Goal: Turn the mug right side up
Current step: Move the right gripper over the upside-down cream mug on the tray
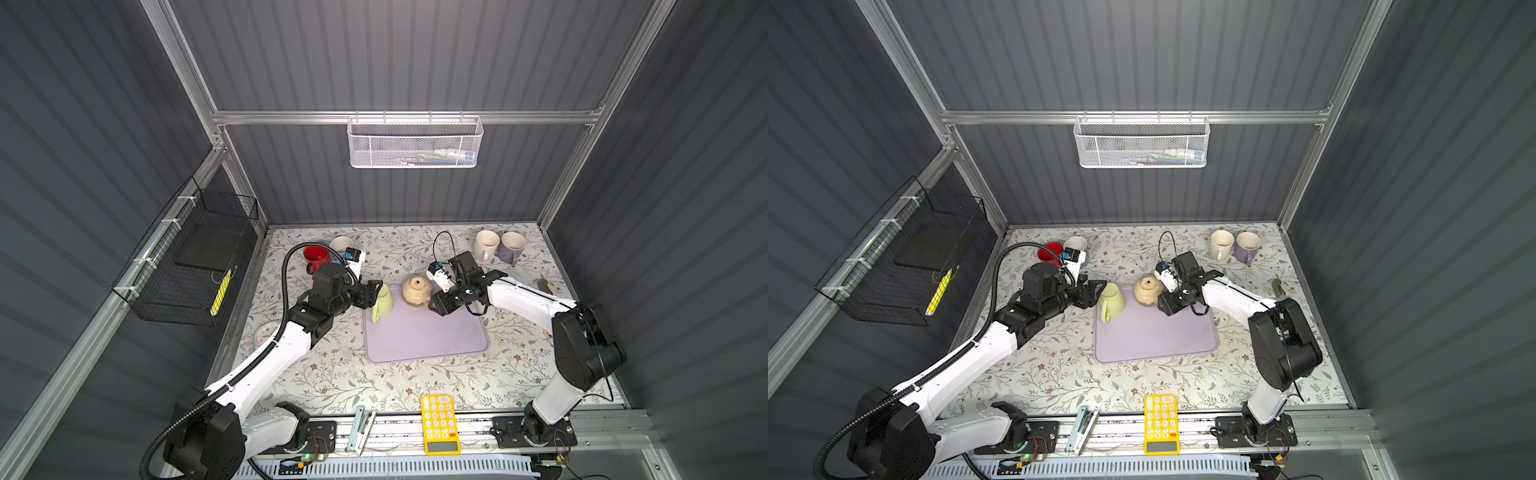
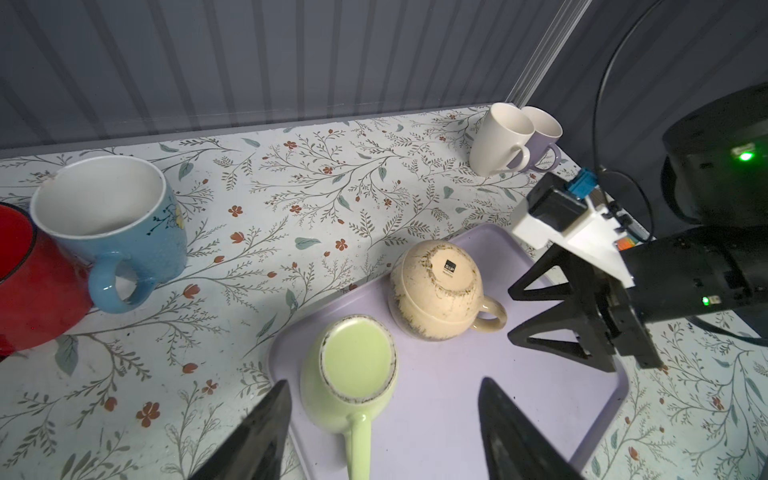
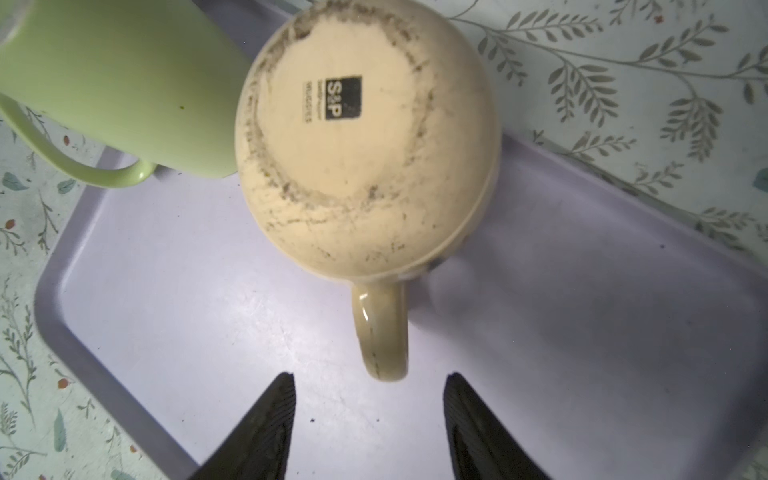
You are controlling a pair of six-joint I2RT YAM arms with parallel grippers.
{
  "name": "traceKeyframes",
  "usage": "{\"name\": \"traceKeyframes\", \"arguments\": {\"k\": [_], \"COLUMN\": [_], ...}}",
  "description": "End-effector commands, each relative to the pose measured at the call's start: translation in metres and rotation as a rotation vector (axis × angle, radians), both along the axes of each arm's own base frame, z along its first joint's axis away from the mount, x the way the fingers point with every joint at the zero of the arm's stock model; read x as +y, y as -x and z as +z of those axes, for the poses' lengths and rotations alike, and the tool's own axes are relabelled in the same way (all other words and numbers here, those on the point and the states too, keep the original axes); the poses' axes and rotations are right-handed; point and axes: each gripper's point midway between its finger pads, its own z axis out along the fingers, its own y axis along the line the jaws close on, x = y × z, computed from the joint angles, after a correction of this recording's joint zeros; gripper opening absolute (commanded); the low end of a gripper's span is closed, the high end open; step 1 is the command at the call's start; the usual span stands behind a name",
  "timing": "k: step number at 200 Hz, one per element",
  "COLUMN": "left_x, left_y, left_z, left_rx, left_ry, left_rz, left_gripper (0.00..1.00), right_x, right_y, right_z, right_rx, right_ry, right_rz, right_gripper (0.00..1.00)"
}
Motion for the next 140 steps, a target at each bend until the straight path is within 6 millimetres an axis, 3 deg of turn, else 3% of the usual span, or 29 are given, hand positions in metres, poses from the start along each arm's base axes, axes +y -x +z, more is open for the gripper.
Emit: {"name": "traceKeyframes", "arguments": {"k": [1, 50, 140], "left_x": [0.004, 0.008, 0.006], "left_y": [0.004, 0.004, -0.002], "left_z": [0.0, -0.003, -0.013], "left_rx": [0.005, 0.015, 0.034], "left_ry": [0.02, 0.018, 0.018], "left_rz": [0.003, 0.011, 0.002], "left_gripper": [0.71, 0.71, 0.71], "right_x": [0.004, 0.012, 0.013], "right_y": [-0.008, -0.018, -0.01], "right_z": [-0.003, -0.021, -0.044], "right_rx": [-0.013, 0.004, 0.042], "right_ry": [0.024, 0.071, 0.122], "right_rz": [0.002, 0.006, -0.025], "right_gripper": [0.59, 0.58, 0.45]}}
